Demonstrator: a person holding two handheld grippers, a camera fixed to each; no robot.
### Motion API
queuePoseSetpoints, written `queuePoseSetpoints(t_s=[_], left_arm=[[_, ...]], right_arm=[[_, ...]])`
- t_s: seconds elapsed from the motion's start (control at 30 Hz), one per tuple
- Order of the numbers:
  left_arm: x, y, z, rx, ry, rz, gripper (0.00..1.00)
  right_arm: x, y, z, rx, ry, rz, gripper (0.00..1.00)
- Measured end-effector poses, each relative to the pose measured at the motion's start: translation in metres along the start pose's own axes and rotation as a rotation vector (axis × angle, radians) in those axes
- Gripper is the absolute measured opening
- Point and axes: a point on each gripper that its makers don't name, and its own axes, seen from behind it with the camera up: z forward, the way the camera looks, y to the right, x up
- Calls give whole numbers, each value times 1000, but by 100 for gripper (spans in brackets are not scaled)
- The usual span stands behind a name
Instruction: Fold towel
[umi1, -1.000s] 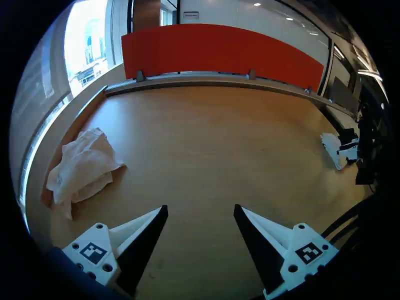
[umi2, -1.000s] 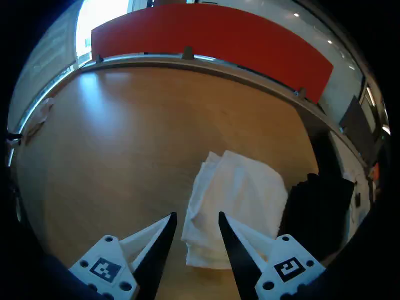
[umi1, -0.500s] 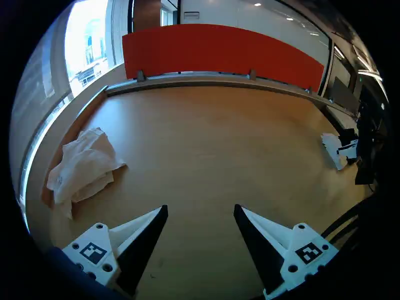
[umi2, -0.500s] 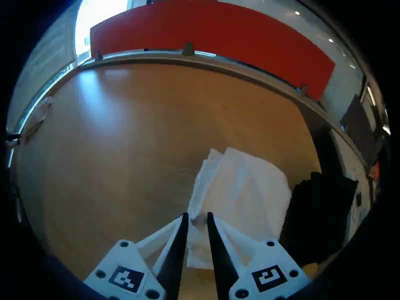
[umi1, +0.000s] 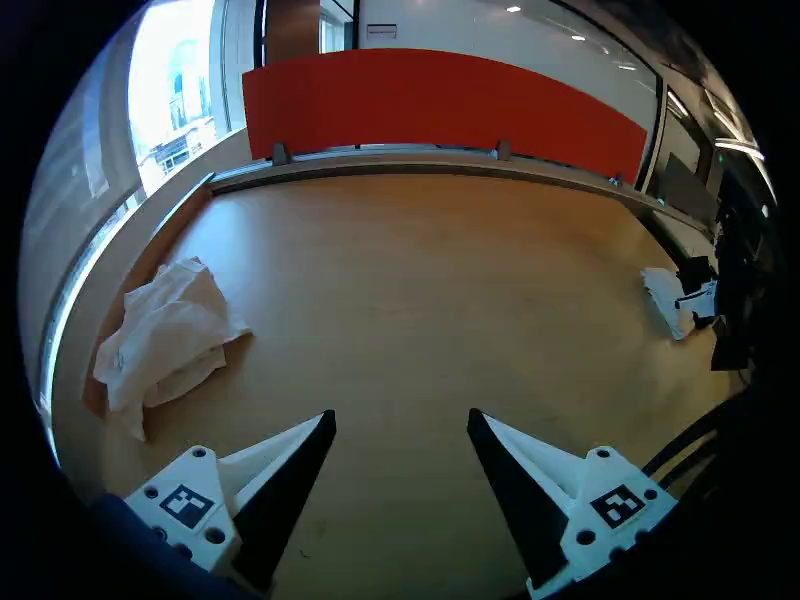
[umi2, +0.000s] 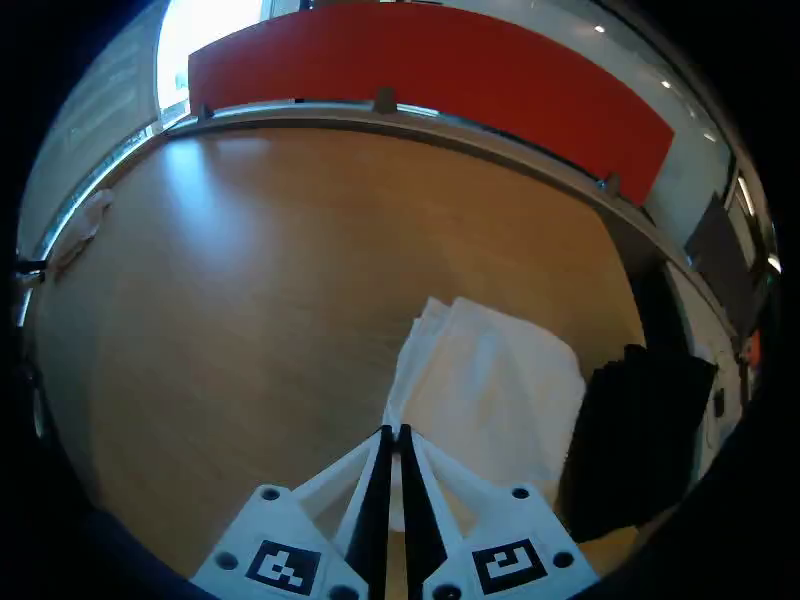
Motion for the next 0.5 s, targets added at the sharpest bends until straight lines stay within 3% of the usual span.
queuePoseSetpoints(t_s=[0.5], left_arm=[[0,0,1,0,-1,0,98]], right_arm=[[-11,-3,0,23,-25,6,6]])
